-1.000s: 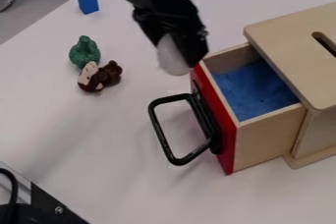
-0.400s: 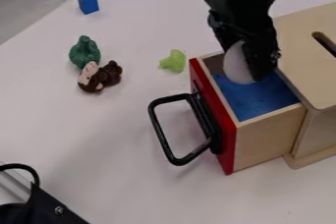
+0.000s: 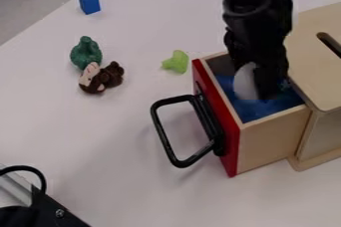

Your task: Coloque o ovo dentro da gaveta

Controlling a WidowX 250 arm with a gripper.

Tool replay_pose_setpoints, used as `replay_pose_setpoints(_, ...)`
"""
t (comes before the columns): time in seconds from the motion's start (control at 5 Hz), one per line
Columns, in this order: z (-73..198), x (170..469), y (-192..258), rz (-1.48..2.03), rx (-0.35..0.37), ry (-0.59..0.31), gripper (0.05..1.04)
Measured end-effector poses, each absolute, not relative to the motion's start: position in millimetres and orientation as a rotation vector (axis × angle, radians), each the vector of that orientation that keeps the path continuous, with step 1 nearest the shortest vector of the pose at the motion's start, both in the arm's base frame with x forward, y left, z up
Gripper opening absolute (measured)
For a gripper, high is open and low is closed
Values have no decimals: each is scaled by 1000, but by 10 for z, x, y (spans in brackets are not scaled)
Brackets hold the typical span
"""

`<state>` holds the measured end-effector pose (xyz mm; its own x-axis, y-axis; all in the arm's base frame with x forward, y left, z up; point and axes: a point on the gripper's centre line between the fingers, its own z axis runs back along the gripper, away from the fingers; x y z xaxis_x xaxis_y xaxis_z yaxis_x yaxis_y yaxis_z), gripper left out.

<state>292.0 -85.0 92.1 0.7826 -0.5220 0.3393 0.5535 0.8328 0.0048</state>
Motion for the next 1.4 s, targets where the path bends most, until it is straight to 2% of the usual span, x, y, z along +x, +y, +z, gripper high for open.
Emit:
replay_pose_setpoints(0.2,778,2930,-840,-579,-94,-301,756)
replay_pose_setpoints(0.4,694,2939,-831,-582,-87,-261,821)
replay_pose_setpoints(0.6,695,2954,-811,-585,-73,-252,1005)
replay_pose_setpoints(0.8,683,2924,-737,-539,-3,-218,1000)
replay_pose_setpoints(1.0,800,2906,-747,-526,65,-229,1000)
replay_pose_setpoints(1.2,1175,2839,-811,-546,-7,-318,1000)
replay_pose_setpoints(1.4,1447,2749,-764,-553,-10,-370,1000)
